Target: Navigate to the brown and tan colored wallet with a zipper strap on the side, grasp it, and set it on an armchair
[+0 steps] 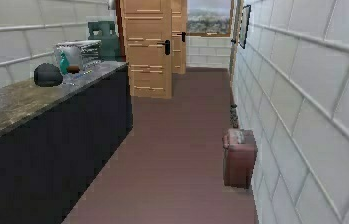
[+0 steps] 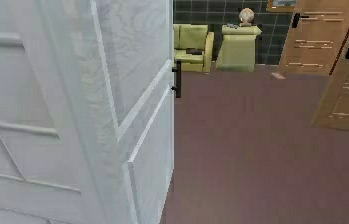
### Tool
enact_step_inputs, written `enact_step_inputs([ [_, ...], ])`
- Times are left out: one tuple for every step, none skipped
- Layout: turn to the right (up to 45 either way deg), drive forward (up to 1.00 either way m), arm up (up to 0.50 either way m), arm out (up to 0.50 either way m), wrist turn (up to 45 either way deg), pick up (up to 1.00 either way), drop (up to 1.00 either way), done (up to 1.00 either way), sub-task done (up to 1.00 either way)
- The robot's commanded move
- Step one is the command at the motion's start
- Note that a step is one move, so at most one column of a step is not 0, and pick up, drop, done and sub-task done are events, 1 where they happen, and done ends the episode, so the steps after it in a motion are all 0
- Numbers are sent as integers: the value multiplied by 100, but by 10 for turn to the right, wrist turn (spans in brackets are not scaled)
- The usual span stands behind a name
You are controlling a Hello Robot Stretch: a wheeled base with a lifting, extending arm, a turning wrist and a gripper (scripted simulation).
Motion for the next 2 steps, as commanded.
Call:
enact_step_inputs([
  [30, 0, 0, 0, 0, 0, 0, 0, 0],
  [0, 100, 0, 0, 0, 0, 0, 0, 0],
])
